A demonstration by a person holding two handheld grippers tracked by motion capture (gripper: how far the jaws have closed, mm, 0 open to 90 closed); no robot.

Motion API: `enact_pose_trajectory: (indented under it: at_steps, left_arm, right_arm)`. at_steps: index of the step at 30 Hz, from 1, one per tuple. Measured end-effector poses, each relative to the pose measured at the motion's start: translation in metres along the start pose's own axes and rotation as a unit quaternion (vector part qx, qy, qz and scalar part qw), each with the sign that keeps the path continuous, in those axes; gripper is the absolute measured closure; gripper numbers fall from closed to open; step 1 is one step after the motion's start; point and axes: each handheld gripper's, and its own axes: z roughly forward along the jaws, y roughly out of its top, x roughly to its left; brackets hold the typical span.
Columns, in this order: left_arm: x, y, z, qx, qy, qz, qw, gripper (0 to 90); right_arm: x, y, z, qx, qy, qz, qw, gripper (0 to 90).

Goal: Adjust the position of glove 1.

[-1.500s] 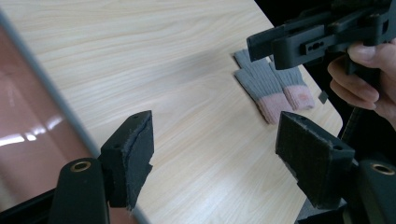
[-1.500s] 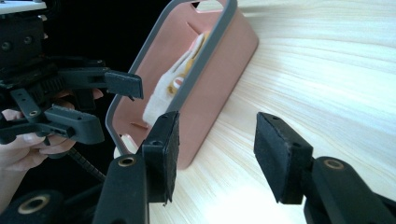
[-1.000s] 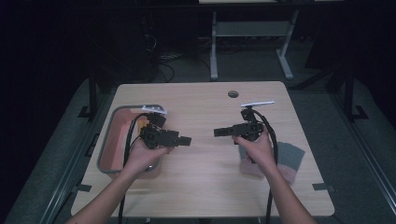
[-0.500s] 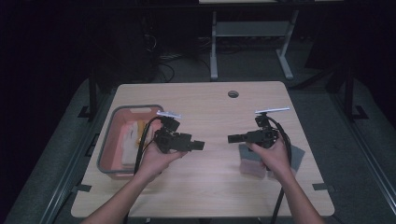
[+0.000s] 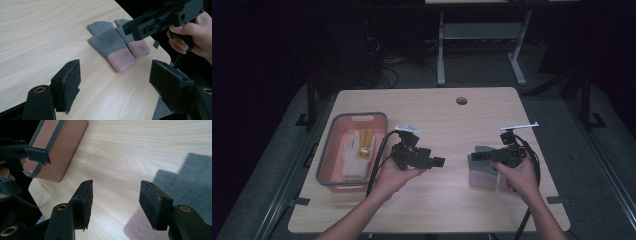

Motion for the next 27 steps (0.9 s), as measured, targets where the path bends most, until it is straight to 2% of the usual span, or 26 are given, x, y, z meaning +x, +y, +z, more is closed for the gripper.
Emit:
enact_pose_trajectory:
  at_steps: [13, 20, 27]
  left_arm:
    - [-0.008, -0.003, 0.02, 0.007, -0.005, 0.014, 0.9999, 25.0]
    - [-0.013, -0.005, 0.033, 0.013, -0.01, 0.021, 0.9996, 25.0]
    - [-0.016, -0.007, 0.044, 0.017, -0.012, 0.024, 0.9995, 25.0]
  right_arm:
    - [-0.021, -0.019, -0.015, -0.005, -0.029, 0.009, 0.9995, 43.7]
    - [-0.031, -0.027, -0.023, -0.005, -0.067, -0.003, 0.9977, 43.8]
    - [-0.045, -0.038, -0.034, -0.005, -0.094, 0.002, 0.9956, 44.2]
